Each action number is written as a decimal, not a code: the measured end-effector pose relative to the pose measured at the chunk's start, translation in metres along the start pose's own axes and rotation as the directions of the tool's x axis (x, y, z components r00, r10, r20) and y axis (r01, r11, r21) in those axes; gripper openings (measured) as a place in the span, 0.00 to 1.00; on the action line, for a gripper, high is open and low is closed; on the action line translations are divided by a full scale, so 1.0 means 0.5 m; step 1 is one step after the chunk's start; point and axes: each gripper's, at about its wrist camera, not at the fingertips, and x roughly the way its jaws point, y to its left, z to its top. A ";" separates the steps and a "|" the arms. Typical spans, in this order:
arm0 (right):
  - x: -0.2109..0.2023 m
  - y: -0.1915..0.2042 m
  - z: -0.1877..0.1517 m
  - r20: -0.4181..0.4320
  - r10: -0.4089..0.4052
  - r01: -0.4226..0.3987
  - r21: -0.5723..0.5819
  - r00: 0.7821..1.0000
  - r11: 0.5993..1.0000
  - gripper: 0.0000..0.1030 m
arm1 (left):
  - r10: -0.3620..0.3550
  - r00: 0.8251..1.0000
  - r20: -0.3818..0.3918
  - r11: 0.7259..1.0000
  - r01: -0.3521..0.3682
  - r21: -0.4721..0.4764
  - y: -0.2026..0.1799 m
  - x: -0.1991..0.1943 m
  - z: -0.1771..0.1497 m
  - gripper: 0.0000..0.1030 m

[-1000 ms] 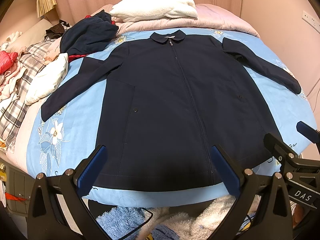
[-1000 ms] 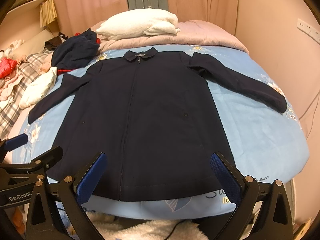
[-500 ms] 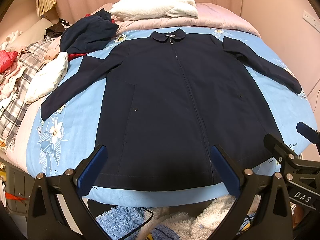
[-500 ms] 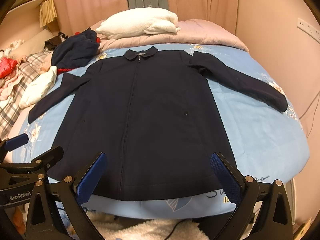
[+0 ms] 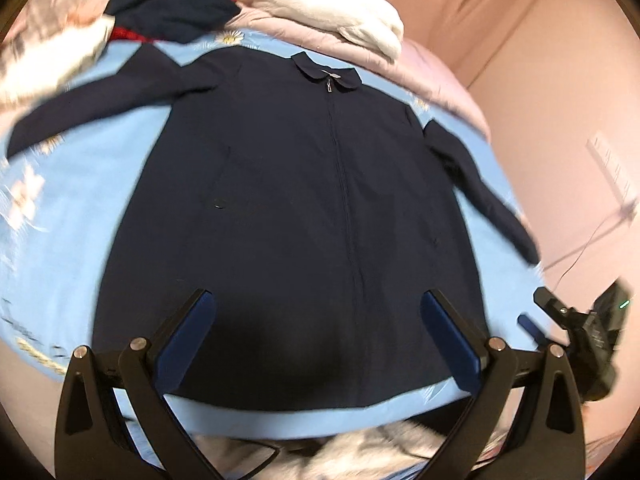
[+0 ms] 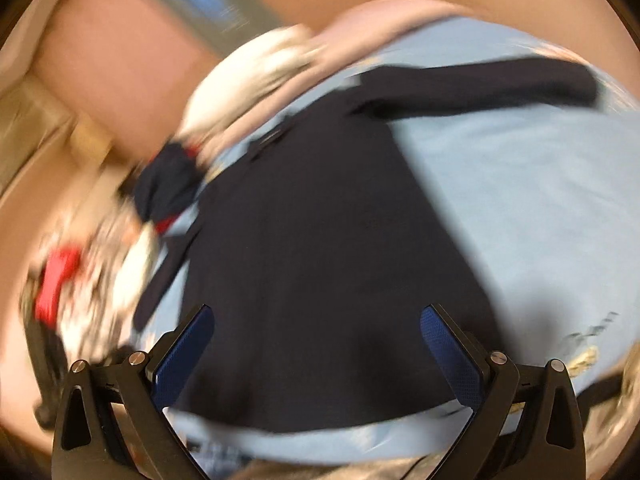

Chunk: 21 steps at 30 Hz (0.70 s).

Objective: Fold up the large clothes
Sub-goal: 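Grasp the navy jacket sleeve cuff with the right gripper and fold it across the body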

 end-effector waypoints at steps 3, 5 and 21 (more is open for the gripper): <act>-0.010 -0.089 0.045 0.091 -0.037 0.029 0.089 0.995 0.996 0.99 | -0.083 0.997 -0.006 0.993 0.082 -0.079 0.017 0.032 0.013 1.00; -0.010 -0.132 0.076 0.129 -0.058 0.041 0.127 0.990 0.991 0.99 | -0.131 0.991 0.000 0.983 0.130 -0.130 0.021 0.053 0.027 1.00; 0.138 -0.362 0.311 0.267 -0.090 -0.067 0.525 0.960 0.848 0.71 | -0.106 0.994 -0.009 0.991 0.105 -0.079 -0.021 0.210 0.230 1.00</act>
